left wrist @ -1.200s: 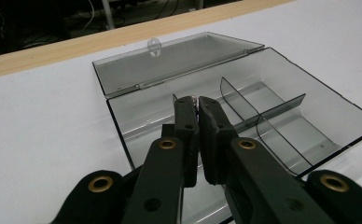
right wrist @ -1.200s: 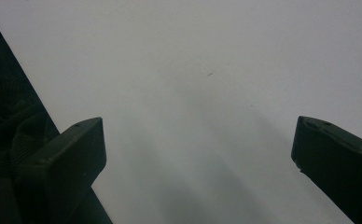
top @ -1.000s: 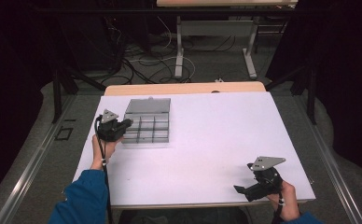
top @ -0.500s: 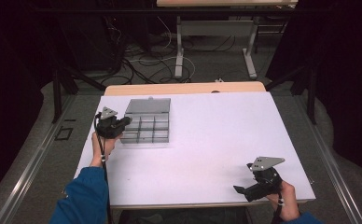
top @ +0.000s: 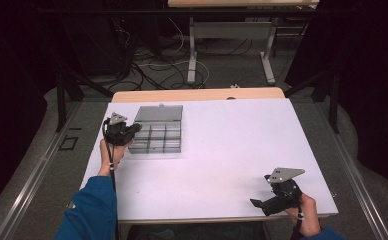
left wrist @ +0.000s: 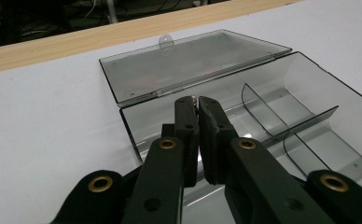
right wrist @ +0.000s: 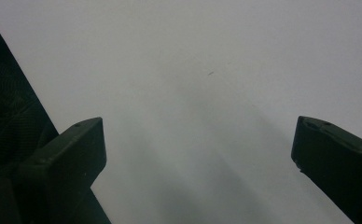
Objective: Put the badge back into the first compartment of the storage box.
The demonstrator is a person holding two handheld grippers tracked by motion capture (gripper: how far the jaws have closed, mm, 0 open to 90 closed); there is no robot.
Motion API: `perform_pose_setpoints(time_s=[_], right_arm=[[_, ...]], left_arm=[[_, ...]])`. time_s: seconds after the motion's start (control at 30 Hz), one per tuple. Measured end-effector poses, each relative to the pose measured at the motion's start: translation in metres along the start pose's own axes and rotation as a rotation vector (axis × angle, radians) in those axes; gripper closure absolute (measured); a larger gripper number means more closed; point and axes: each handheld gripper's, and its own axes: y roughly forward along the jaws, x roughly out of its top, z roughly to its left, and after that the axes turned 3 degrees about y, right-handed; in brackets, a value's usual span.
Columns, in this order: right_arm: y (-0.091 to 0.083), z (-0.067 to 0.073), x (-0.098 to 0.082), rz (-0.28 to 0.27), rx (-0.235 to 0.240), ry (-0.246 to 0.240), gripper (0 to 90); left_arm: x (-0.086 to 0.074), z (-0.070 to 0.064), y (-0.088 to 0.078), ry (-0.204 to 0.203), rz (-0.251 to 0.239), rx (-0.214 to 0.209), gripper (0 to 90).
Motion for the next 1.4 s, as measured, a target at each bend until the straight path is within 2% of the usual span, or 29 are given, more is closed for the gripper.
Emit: perform_pose_setpoints(time_s=[0.1, 0.13, 0.17, 0.27, 0.5, 0.53, 0.6, 0.83, 0.87, 0.93, 0.97, 1.03, 1.07, 1.1, 1.17, 1.2, 1.23, 1.3, 1.33, 1.37, 1.4], right_arm=[[0.0, 0.0, 0.0, 0.002, 0.001, 0.0, 2.6], [0.0, 0.0, 0.0, 0.004, 0.001, 0.006, 2.6], [0.0, 0.0, 0.0, 0.004, 0.001, 0.006, 2.6], [0.0, 0.0, 0.0, 0.004, 0.003, -0.003, 2.6], [0.001, 0.0, 0.0, 0.003, 0.001, -0.01, 2.6], [0.001, 0.0, 0.0, 0.002, 0.0, -0.015, 2.6], [0.0, 0.0, 0.0, 0.016, 0.002, -0.012, 2.6], [0.001, 0.002, 0.0, 0.0, -0.009, -0.012, 2.6], [0.002, 0.001, 0.0, -0.002, -0.006, -0.025, 2.6], [0.001, 0.002, 0.0, 0.001, -0.01, -0.011, 2.6], [0.001, 0.002, 0.0, 0.001, -0.01, -0.011, 2.6], [0.0, 0.001, 0.0, 0.008, -0.004, -0.013, 2.6], [0.0, 0.001, 0.0, 0.006, -0.004, -0.017, 2.6], [-0.001, 0.001, 0.0, 0.015, 0.003, -0.013, 2.6], [0.0, 0.0, 0.0, -0.001, 0.003, -0.016, 2.6], [0.0, 0.0, 0.0, -0.001, 0.003, -0.016, 2.6], [-0.001, -0.001, -0.001, -0.002, -0.001, -0.022, 2.6], [-0.002, 0.0, -0.001, 0.003, 0.0, -0.01, 2.6], [-0.002, 0.0, -0.001, 0.003, 0.0, -0.01, 2.6], [-0.001, 0.001, -0.001, 0.002, -0.002, -0.012, 2.6], [-0.001, 0.0, 0.0, 0.001, -0.003, -0.02, 2.6]], left_arm=[[0.001, 0.0, 0.002, 0.007, 0.011, -0.004, 87.1], [0.0, -0.001, 0.003, -0.005, 0.01, -0.008, 87.1], [0.0, 0.0, 0.004, 0.01, 0.016, -0.007, 87.1], [0.0, 0.0, 0.005, 0.019, 0.03, -0.003, 87.1], [-0.003, 0.001, 0.01, 0.011, 0.06, 0.007, 86.9], [-0.003, 0.001, 0.01, 0.013, 0.076, 0.002, 86.9], [-0.003, 0.001, 0.01, 0.013, 0.079, 0.005, 86.8], [-0.004, 0.0, 0.013, -0.004, 0.08, 0.012, 85.9], [-0.003, 0.0, 0.012, -0.005, 0.076, 0.02, 84.5], [-0.003, 0.0, 0.011, -0.003, 0.073, 0.022, 80.7], [-0.003, 0.0, 0.01, -0.015, 0.07, 0.016, 80.7], [-0.004, 0.0, 0.009, -0.035, 0.068, 0.013, 74.4], [-0.004, 0.0, 0.007, -0.018, 0.08, 0.01, 71.0], [-0.003, -0.001, 0.004, -0.022, 0.094, -0.001, 66.1], [-0.003, -0.002, 0.002, -0.026, 0.099, -0.009, 57.0], [-0.003, -0.003, -0.001, -0.018, 0.1, -0.006, 57.0], [-0.003, -0.004, -0.004, -0.011, 0.097, 0.0, 47.6], [-0.004, -0.006, -0.009, -0.005, 0.095, -0.003, 40.7], [-0.005, -0.008, -0.012, 0.001, 0.096, 0.004, 40.7], [-0.005, -0.009, -0.015, 0.004, 0.097, 0.003, 32.5], [-0.005, -0.01, -0.017, 0.003, 0.096, -0.003, 29.3]])
